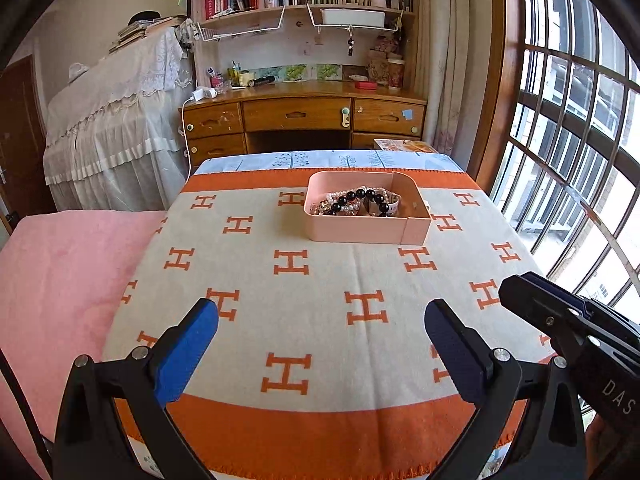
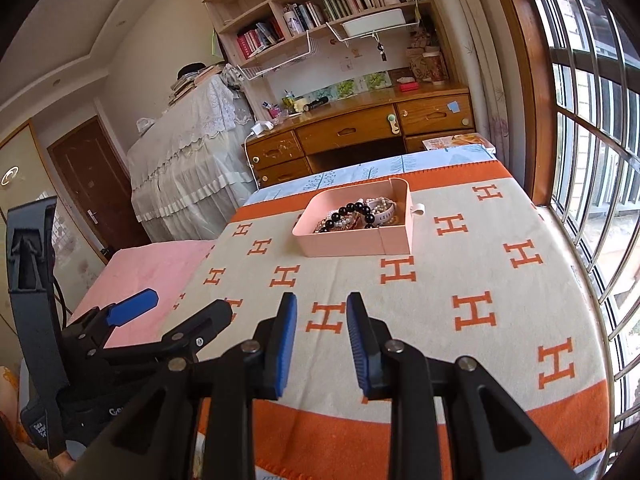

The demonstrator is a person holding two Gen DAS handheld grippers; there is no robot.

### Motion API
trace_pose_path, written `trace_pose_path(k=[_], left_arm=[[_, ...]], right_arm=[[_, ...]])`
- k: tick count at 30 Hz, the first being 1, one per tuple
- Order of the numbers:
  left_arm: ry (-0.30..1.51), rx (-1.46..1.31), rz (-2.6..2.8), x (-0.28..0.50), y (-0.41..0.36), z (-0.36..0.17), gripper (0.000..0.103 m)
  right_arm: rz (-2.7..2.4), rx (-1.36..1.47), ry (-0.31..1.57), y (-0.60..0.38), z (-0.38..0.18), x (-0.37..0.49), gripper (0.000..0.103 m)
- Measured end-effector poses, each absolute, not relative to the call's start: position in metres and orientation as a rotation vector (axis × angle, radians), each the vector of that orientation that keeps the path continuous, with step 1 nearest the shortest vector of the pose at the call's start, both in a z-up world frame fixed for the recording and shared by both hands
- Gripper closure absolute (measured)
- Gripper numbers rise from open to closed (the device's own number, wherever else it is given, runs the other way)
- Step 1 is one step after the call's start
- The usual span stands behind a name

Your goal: Organize jewelry

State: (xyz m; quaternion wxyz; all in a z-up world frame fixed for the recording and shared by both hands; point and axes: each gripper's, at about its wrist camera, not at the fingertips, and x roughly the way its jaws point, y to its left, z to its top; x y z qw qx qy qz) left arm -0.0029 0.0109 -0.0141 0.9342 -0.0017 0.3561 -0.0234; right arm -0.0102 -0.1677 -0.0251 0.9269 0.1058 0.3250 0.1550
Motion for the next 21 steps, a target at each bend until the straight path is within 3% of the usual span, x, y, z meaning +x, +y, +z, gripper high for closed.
trace_pose_path(k=[7,12,21], left_arm=[[0.694,-0.014,-0.02,-0.021,0.014,-0.005,0.001],[0.665,-0.031,-0.012,-0.028,0.018,0.001,0.001],[0.679,-0.031,0.002,-0.028,0.016,0.0,0.001]], right_arm=[[0.313,0.191,0.633,-0.161,-0.016,-0.028,0.076],[0.287,0.19,0.593,-0.165,-0.013,-0.038,0.054],[0.274,0.185,0.595,-0.168,-0.018,-0.038,0.053]])
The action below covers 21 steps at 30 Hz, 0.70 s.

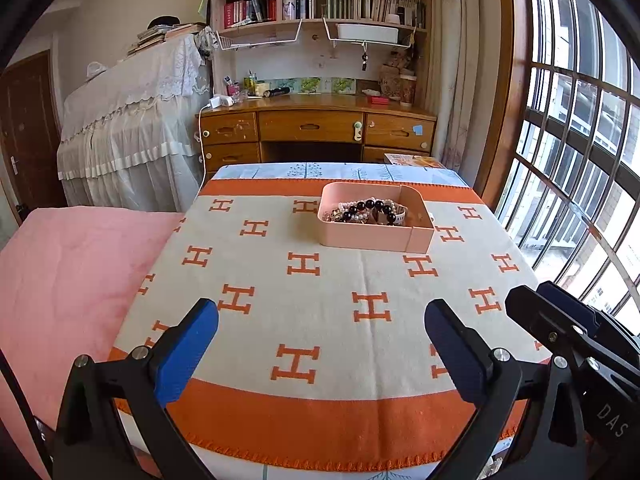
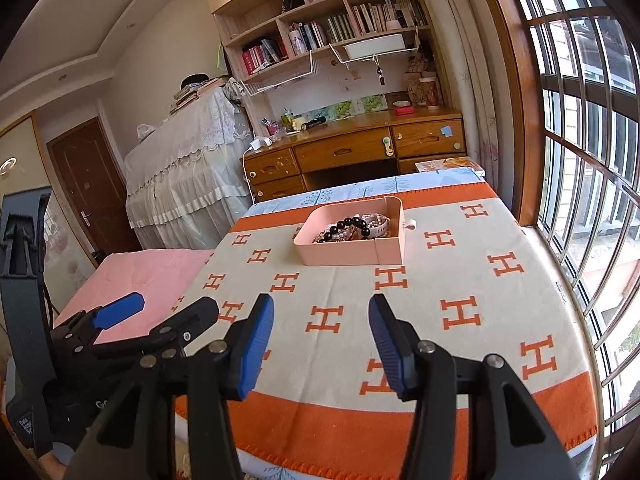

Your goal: Organize jewelry

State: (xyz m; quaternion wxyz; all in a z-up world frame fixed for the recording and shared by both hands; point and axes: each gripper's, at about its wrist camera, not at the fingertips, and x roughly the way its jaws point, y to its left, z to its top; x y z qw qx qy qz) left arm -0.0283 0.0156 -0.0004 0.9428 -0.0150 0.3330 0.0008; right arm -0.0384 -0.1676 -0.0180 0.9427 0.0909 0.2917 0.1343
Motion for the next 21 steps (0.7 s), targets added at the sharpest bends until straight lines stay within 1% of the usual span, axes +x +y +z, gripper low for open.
trace_pose_path(k=[21], left_arm=[[0.686,-0.018,0.032,-0.0307,0.0132,-0.0084,0.001]], right_arm=[[0.279,0.187,0.608,-0.164,-0.0242,-0.041,0.053]])
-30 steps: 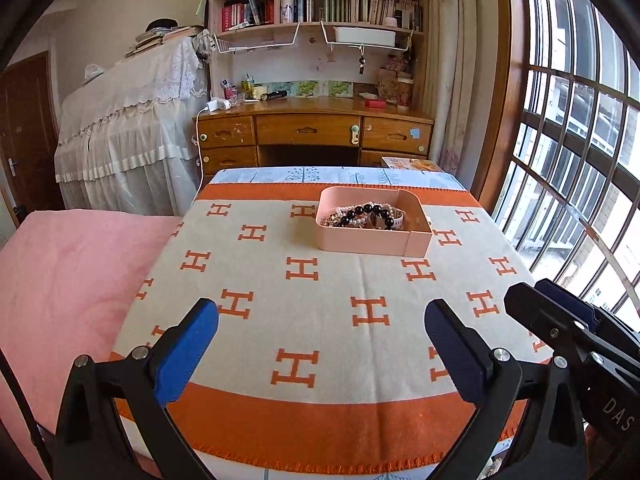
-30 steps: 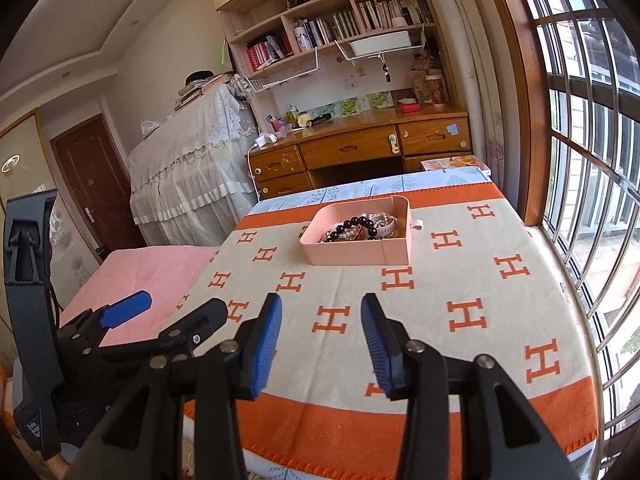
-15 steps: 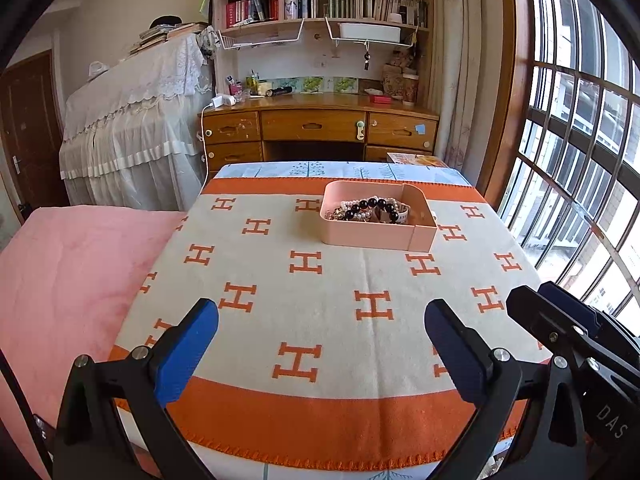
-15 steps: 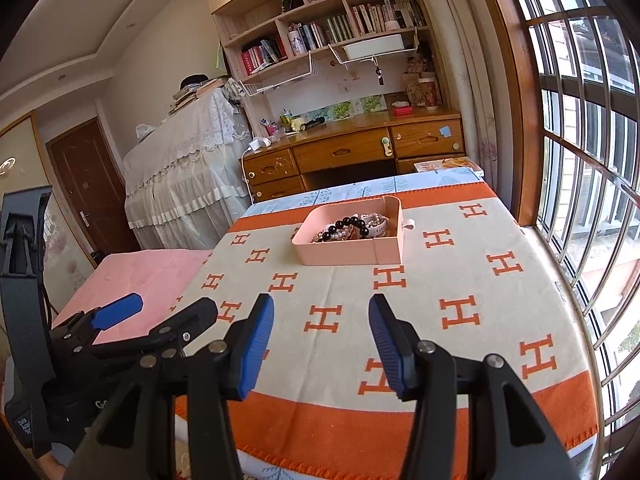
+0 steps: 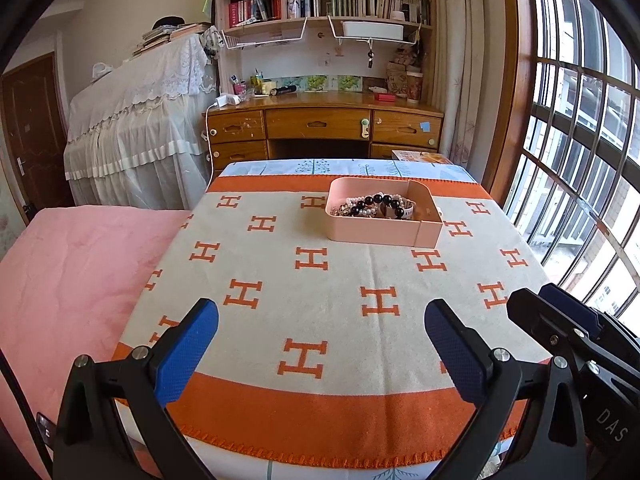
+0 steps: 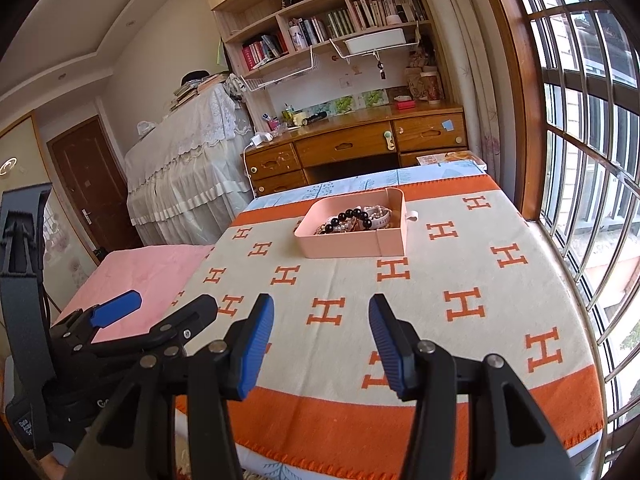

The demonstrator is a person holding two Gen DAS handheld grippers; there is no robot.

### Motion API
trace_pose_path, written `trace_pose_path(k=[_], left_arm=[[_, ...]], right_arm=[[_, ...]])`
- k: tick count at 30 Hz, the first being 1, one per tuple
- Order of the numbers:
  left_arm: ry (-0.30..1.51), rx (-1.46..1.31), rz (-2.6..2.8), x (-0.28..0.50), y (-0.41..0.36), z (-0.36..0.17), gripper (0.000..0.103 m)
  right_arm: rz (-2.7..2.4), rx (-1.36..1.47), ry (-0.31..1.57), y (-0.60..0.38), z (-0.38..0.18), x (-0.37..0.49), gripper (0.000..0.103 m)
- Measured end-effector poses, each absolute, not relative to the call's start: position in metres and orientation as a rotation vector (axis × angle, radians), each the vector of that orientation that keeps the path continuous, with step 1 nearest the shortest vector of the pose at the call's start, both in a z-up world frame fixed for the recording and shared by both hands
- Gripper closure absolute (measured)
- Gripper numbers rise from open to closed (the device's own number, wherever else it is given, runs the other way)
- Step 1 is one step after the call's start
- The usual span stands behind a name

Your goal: Organize jewelry

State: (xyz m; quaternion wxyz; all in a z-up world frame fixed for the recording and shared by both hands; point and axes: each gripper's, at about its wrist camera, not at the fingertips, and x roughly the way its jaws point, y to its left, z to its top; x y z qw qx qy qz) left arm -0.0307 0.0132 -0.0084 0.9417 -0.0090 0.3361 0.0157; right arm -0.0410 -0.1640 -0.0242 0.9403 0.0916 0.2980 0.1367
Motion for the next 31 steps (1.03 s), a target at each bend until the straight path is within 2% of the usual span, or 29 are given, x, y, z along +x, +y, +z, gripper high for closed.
trace_pose_path(k=[31], left_arm=[[0.701,-0.017,0.036,-0.04,0.013,-0.018,0.001]], right_arm=[[0.282,0.199,0.631,-0.16,-0.036,-0.044,0.053]])
